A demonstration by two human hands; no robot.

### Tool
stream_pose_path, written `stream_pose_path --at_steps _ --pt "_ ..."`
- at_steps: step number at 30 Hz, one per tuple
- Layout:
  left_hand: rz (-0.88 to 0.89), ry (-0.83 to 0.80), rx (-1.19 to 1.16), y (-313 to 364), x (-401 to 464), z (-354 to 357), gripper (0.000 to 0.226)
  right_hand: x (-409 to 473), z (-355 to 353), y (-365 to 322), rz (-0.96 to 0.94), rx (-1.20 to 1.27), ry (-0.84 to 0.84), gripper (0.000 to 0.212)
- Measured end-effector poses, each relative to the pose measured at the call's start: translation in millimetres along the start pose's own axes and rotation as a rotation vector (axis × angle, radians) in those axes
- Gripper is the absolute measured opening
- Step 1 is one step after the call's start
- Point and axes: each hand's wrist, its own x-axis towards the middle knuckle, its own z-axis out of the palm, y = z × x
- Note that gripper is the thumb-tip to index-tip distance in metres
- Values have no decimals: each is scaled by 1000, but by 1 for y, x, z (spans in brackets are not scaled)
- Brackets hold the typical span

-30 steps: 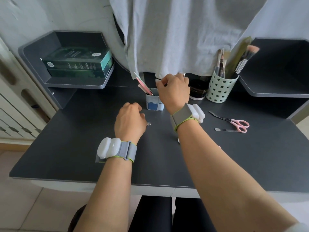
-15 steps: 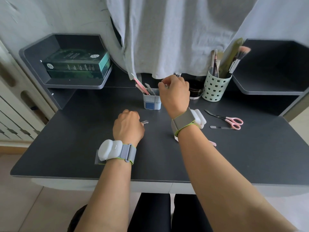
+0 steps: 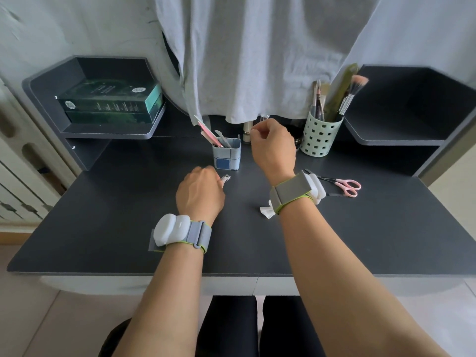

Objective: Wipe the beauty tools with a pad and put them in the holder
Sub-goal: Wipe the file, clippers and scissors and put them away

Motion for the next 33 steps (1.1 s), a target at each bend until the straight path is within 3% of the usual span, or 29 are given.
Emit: stream_pose_path --at_steps 5,17,33 --pt "13 -2 -86 10 -3 0 17 -7 -9 5 24 46 -55 20" --pt "33 -52 -307 32 -11 -4 14 -25 -29 29 15 143 -513 15" --pt "107 -48 -323 43 -25 -4 19 -38 -44 35 56 162 -468 18"
